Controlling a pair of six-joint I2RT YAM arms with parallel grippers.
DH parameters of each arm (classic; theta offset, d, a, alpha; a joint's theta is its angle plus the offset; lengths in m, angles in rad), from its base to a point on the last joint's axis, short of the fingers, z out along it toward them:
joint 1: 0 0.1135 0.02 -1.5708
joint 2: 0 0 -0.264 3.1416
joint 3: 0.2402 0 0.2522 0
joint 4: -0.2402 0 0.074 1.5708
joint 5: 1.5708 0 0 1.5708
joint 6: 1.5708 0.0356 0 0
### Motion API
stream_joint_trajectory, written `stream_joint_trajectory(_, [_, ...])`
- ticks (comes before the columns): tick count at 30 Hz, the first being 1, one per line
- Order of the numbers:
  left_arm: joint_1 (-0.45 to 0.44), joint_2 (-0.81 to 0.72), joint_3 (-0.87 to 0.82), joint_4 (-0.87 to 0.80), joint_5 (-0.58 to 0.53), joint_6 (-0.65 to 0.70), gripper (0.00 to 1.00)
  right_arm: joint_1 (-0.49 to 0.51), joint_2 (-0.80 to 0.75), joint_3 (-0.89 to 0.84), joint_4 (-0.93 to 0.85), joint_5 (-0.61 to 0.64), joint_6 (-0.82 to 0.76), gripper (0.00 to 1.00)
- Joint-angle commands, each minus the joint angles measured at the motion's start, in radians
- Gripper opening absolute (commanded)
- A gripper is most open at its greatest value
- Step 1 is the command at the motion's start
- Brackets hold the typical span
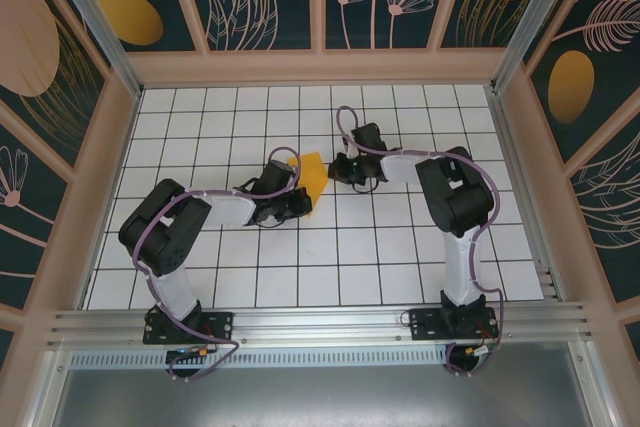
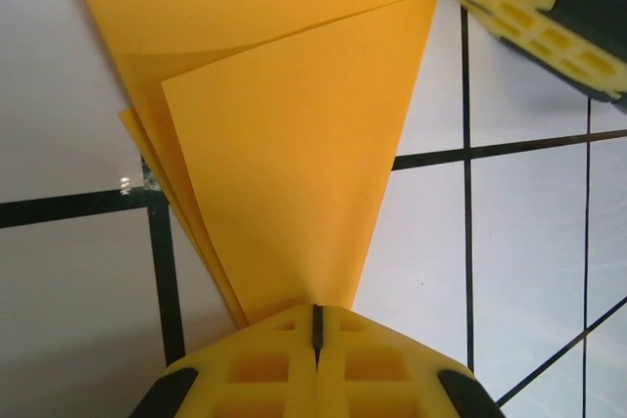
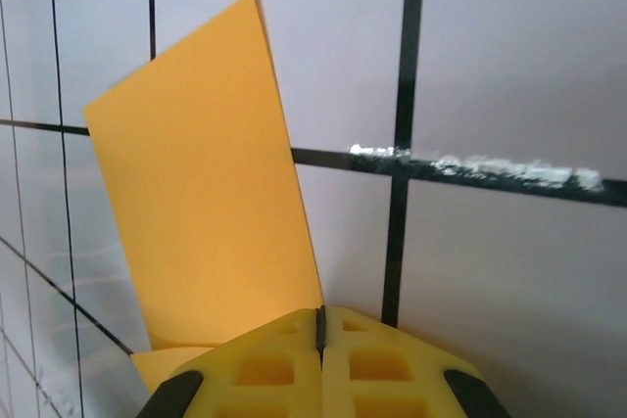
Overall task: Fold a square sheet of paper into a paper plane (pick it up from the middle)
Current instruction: Third fold the triangle at the center of the table.
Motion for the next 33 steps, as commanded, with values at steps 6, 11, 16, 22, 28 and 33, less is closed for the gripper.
stream_joint_trajectory(6, [0.0,-0.11,0.026,-0.162,-0.073,0.045,0.09,0.037,-0.113,-0.013,0.03,0.088,-0.012,0.0])
stream_joint_trajectory(11, [0.002,-0.189,0.005,-0.14,-0.176,-0.021,0.22,0.067,-0.057,0.047,0.014,0.08,-0.01,0.0])
stream_joint_trajectory(16, [0.002,-0.244,-0.041,-0.138,-0.292,-0.083,0.33,0.102,0.066,0.172,-0.032,0.076,-0.015,0.0])
stream_joint_trajectory(22, [0.001,-0.3,-0.079,-0.134,-0.36,-0.115,0.45,0.104,0.188,0.302,-0.109,0.11,-0.01,0.0])
stream_joint_trajectory(28, [0.003,-0.299,-0.082,-0.114,-0.328,-0.098,0.47,0.101,0.205,0.299,-0.204,0.201,0.029,0.0])
stream_joint_trajectory(33, [0.001,-0.297,-0.094,-0.044,-0.235,-0.05,0.43,0.1,0.106,0.158,-0.247,0.318,0.109,0.0])
